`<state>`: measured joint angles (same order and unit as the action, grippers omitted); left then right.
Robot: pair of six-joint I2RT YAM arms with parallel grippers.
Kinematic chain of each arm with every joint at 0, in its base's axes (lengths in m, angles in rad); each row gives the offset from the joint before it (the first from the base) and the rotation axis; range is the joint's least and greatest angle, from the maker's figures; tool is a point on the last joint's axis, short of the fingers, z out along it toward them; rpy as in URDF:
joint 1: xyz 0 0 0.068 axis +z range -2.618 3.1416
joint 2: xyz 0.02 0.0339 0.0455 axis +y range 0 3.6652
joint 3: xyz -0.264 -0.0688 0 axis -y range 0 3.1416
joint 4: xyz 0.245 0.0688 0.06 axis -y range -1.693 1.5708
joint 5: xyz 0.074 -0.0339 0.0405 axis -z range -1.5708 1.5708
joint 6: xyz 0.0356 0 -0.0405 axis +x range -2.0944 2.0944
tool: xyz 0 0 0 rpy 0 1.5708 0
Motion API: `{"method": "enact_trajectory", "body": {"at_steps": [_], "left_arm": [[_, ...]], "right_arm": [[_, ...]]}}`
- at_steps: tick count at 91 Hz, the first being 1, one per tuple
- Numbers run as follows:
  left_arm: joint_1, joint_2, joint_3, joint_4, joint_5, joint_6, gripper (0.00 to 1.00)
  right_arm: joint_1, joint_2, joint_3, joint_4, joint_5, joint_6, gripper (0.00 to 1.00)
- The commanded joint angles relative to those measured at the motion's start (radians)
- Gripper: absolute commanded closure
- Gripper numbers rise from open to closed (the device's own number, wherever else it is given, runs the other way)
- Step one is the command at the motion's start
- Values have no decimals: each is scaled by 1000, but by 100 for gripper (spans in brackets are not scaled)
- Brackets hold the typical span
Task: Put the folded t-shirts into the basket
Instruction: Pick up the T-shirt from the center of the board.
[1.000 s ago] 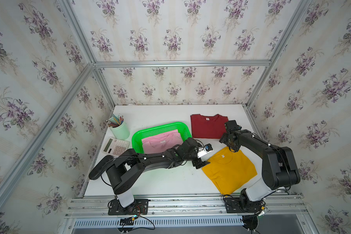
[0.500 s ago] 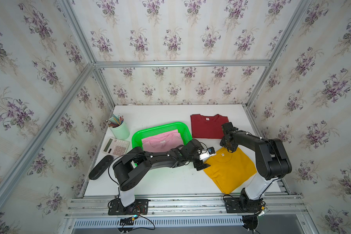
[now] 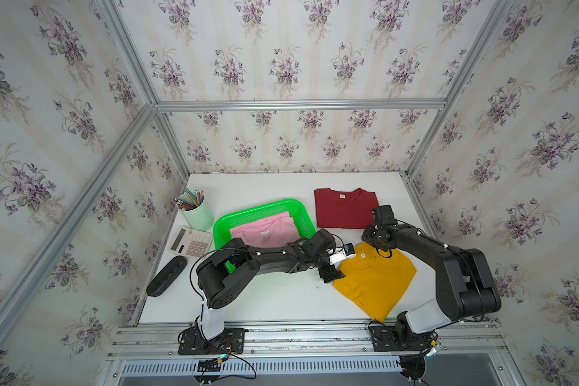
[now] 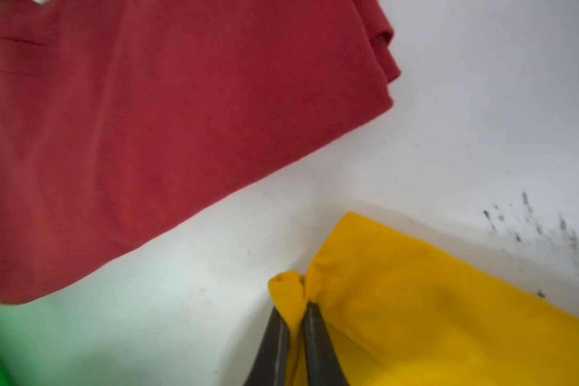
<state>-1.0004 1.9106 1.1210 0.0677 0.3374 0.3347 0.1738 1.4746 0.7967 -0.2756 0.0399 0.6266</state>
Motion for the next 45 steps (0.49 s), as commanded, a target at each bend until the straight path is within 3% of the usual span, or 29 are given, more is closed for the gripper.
{"method": "enact_trajectory", "body": {"at_steps": [1,35,45], "left_arm": [[3,-1,8,3,-4,-23,14],[12,14,23,5,45,-49,19],[24,11,15,30,45,-66,38]], "right_arm": [[1,-91,-33,90,-70,-15,100],[1,-385,-125,187,-117,-23,100],[1,-436,-137,192,-135,-23,100]]}}
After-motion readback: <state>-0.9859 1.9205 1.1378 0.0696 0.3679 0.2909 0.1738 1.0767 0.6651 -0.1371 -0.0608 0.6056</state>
